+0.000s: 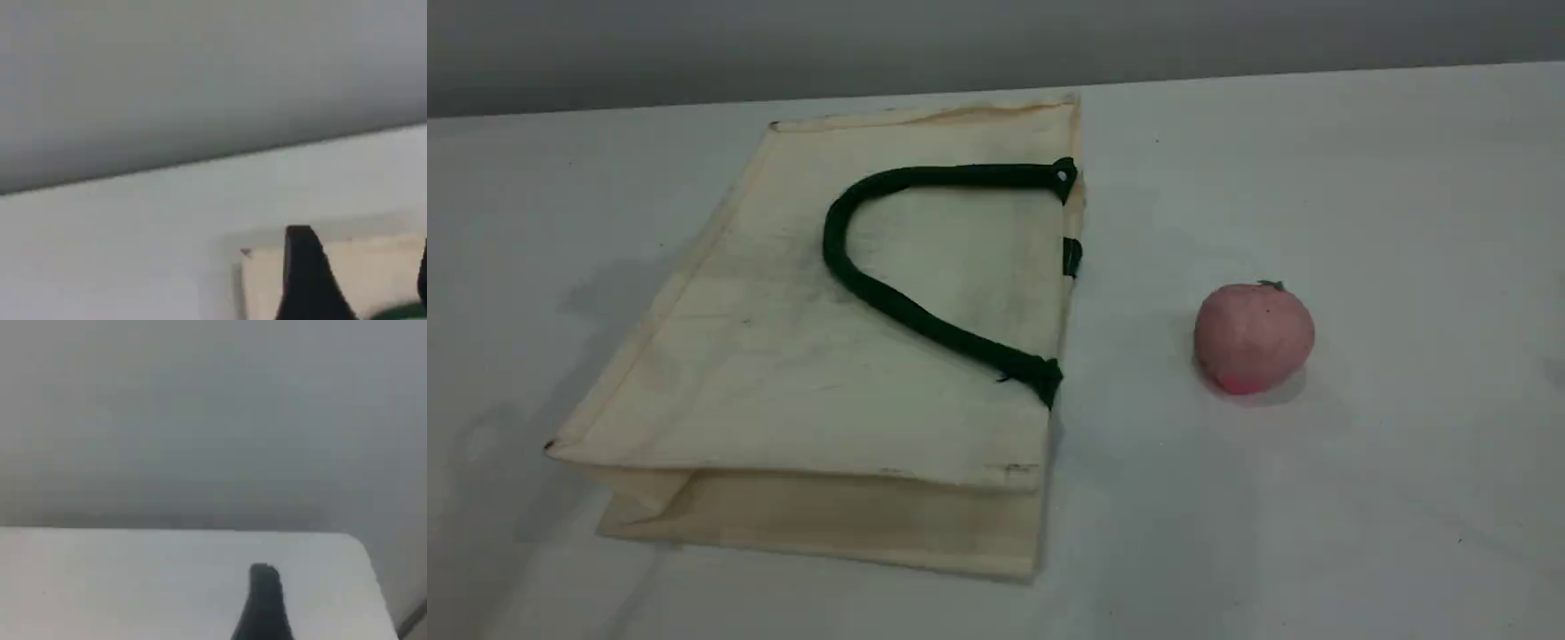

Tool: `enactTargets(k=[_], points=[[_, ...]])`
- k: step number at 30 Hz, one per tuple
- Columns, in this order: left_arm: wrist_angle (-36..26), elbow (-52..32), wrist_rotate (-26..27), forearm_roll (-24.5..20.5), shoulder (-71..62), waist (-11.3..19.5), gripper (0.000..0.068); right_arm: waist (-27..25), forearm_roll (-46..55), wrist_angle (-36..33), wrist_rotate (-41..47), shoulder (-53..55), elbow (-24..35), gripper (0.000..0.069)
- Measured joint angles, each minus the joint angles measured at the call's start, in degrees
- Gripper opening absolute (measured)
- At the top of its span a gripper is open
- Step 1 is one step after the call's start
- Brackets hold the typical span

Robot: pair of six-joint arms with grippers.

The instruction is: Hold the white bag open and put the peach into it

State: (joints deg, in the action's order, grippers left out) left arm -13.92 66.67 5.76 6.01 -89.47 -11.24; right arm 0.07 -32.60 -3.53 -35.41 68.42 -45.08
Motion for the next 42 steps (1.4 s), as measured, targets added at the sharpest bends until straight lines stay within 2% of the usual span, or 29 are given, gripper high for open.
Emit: enactTargets(k=[6, 15, 22, 27, 42], points=[[-0.8, 0.5, -0.4, 0.2, -7.5, -4.1, 0.0342, 0.0, 0.0, 0.3, 0.1, 2.5, -1.1, 0.0493], [-5.9, 0.4, -2.1, 1.9, -12.1, -9.0, 0.0342, 0.0, -0.2, 0.0, 0.3, 3.1, -1.1, 0.0493], [-6.4, 0.4, -2.1, 1.7, -15.5, -9.5, 0.0342, 0.0, -0.6, -0.2, 0.3, 3.1, -1.1, 0.0493], [-7.5, 0.4, -4.6, 1.7, -18.6, -9.5, 0.0342, 0.0, -0.6, -1.3, 0.3, 4.4, -1.1, 0.0493], [-3.4, 0.4, -4.8, 1.5, -24.3, -9.5, 0.0342, 0.0, -0.7, -1.4, 0.4, 8.8, -1.1, 0.0493]])
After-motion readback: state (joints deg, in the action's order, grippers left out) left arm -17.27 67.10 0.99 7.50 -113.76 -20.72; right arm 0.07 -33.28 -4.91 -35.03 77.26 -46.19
